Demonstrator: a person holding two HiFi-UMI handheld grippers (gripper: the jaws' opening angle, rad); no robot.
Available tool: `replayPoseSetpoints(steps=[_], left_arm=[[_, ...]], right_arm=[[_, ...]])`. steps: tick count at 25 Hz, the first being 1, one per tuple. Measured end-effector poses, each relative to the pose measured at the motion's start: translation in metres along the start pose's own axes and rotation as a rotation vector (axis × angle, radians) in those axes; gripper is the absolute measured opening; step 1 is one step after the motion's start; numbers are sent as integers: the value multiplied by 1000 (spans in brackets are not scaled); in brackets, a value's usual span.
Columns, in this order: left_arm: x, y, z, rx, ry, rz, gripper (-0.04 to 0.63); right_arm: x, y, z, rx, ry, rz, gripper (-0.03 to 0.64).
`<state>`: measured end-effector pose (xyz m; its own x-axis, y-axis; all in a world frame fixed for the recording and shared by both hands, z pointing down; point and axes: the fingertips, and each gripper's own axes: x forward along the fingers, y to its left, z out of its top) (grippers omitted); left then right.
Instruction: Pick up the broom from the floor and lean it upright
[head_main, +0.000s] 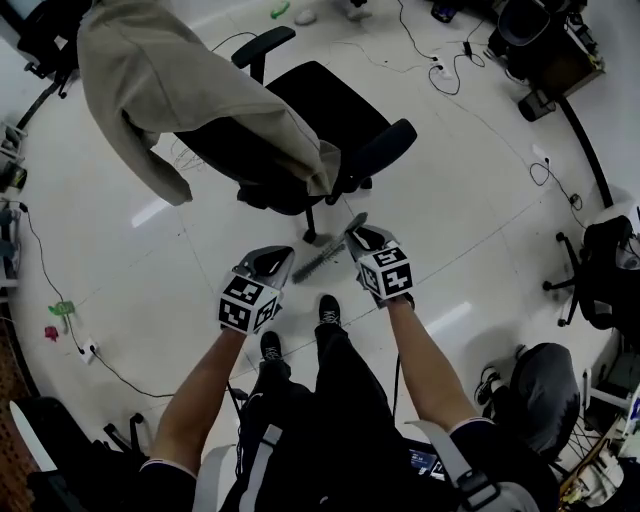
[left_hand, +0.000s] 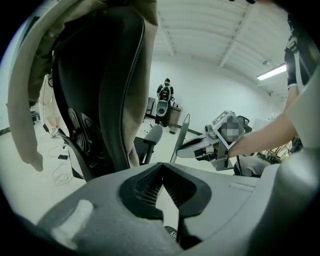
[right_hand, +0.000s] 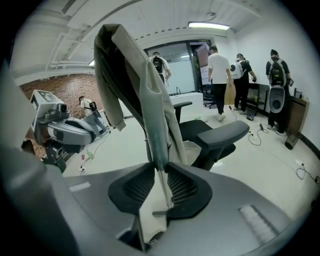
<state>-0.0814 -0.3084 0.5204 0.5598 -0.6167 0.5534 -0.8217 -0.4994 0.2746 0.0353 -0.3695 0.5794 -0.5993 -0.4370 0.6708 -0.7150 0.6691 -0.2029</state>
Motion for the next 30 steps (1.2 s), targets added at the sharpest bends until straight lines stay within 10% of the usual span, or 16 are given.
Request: replayPoseSetpoints(steps=[23, 30], left_arm=[[42, 29, 25, -91, 10, 160, 0], [24, 45, 36, -104, -40, 198, 0]], right_arm=[[159, -36, 102, -96, 38, 142, 90], [156, -31, 103, -128, 47, 133, 182]])
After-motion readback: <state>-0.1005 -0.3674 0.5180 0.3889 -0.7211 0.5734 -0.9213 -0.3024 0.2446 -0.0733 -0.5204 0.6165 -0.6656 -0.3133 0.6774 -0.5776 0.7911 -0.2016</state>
